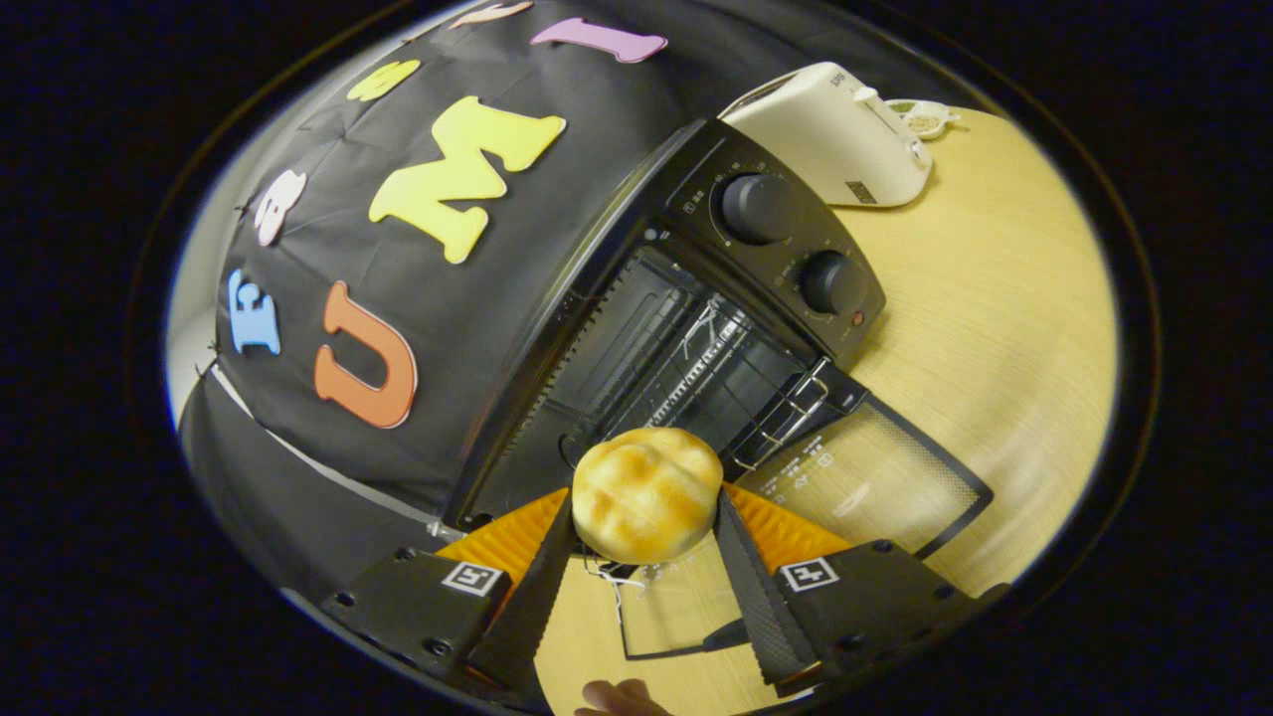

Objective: Open the toaster oven, put the food inside, and close the toaster oven door.

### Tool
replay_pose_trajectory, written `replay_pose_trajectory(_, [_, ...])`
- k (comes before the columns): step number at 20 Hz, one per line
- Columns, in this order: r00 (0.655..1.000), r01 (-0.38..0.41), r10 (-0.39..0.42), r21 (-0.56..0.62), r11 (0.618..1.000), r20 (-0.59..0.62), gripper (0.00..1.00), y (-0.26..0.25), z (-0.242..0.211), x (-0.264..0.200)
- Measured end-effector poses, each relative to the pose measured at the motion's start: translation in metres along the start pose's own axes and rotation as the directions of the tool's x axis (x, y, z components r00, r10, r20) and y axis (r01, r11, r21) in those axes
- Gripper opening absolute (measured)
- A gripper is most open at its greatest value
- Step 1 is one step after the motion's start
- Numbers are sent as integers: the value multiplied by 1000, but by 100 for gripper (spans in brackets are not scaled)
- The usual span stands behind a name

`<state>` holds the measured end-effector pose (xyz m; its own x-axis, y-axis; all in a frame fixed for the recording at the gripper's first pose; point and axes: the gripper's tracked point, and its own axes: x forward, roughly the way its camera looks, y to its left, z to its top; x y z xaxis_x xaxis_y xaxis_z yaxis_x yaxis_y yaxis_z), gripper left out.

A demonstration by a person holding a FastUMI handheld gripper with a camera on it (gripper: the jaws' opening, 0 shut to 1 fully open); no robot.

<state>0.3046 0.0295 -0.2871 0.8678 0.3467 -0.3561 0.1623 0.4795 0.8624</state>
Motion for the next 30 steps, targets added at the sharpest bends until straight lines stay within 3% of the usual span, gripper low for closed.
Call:
replay_pose_trajectory(6, [994,8,7,-142,990,107,87,13,21,31])
replay_pose_trajectory(10, [998,10,5,-210,978,70,87,19,2,60])
replay_pose_trajectory(18, [983,110,-43,-390,914,178,89,6,23,89])
replay_pose_trajectory(21, [975,157,-69,-438,885,209,93,3,25,86])
replay_pose_trajectory(26, [980,145,-73,-417,897,186,96,-2,21,68])
replay_pose_trajectory(30, [983,156,-90,-488,859,157,98,-8,11,35])
